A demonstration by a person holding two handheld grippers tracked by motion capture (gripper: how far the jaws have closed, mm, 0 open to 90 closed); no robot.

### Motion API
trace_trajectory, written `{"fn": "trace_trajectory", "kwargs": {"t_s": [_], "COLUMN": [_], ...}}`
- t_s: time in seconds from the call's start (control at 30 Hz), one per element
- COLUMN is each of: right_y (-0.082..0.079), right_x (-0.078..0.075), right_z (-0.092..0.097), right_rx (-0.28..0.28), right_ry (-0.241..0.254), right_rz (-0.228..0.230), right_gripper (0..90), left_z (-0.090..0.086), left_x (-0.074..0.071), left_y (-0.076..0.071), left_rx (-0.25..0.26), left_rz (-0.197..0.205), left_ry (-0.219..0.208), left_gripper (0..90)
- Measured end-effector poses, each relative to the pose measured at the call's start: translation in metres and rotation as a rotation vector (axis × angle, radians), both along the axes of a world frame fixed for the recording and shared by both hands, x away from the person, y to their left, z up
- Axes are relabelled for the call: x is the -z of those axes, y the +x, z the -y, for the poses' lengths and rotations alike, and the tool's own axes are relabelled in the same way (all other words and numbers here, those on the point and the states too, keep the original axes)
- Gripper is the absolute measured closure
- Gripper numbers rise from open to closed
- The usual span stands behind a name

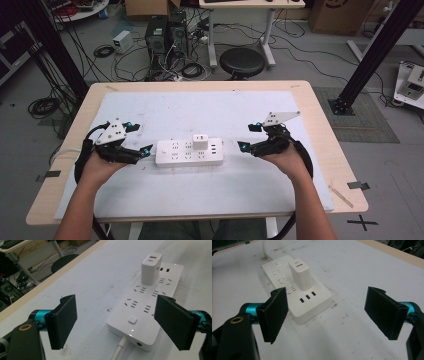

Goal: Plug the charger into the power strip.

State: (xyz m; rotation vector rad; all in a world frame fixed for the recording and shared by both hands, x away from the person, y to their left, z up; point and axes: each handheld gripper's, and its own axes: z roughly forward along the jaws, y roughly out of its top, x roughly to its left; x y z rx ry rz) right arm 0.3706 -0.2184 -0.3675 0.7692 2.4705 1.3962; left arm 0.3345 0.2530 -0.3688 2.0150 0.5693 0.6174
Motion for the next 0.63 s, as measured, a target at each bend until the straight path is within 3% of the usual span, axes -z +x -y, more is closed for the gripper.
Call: {"fn": "trace_trajectory", "kwargs": {"t_s": [0.63], "right_y": [0.0013], "right_x": [0.0004], "right_z": [-0.0001], "right_rx": [0.013], "right_ry": [-0.012], "right_rz": [0.003], "right_gripper": [19.6], "left_z": [-0.0029], "left_x": [0.0017], "left_y": [0.0053], "left_rx": [-0.008], "left_rz": [-0.018], "left_ry": [0.002], "left_gripper": [18.6]}}
